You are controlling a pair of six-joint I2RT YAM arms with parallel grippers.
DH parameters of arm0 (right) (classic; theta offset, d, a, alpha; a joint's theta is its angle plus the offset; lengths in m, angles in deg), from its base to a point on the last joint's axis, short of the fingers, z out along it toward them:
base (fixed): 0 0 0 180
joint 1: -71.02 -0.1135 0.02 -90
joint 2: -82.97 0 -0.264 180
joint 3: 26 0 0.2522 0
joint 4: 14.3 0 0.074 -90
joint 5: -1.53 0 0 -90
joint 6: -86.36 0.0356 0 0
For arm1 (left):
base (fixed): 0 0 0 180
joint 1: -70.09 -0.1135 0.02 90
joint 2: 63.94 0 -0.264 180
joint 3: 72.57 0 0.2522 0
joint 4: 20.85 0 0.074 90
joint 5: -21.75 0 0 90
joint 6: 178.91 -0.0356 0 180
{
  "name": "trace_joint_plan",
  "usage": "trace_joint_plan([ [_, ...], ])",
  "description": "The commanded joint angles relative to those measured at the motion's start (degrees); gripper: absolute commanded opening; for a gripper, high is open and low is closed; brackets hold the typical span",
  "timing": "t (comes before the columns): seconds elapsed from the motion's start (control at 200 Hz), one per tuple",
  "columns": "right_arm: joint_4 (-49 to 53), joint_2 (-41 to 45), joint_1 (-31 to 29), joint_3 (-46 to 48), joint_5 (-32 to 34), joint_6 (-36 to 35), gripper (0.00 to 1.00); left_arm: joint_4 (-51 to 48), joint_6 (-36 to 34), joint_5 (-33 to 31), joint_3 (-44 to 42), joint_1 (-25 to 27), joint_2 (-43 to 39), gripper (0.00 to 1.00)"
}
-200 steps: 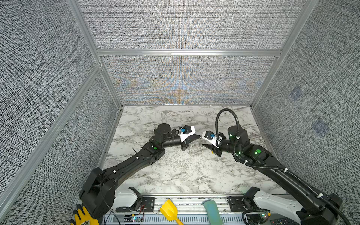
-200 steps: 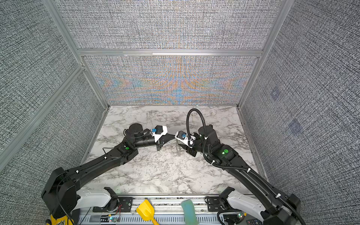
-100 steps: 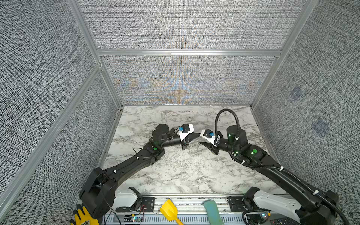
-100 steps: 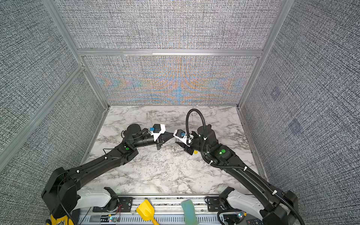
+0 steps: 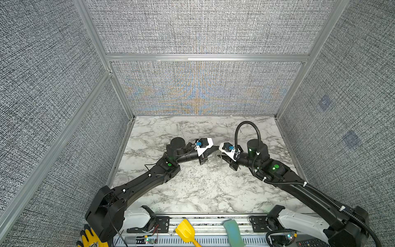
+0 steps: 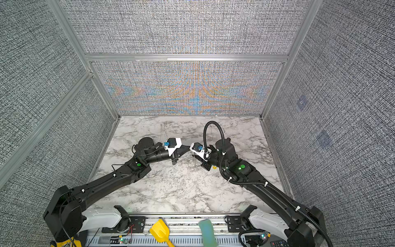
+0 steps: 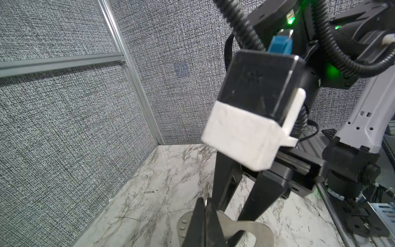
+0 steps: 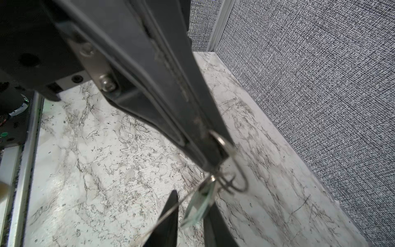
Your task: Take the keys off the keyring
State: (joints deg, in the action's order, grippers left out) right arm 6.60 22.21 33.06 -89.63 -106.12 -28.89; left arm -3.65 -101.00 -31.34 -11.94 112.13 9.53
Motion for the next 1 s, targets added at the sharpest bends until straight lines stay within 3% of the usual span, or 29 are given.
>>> trace_joint_plan([
  [0.0,-2.6,-0.1,-0.1,-0.2,1.1,0.5,0.21,-2.3,-3.5,-2.4,0.3,0.7,-0.5,0.00],
  [0.47,-0.3,-0.1,0.0,-1.2,3.1,-1.5,0.00,-4.9,-9.3,-5.9,0.0,1.7,-2.1,0.00],
  [0.996,9.1,0.6,0.5,-6.6,6.2,-7.6,0.00,-7.8,-11.7,-5.5,0.1,1.8,-3.3,0.00],
])
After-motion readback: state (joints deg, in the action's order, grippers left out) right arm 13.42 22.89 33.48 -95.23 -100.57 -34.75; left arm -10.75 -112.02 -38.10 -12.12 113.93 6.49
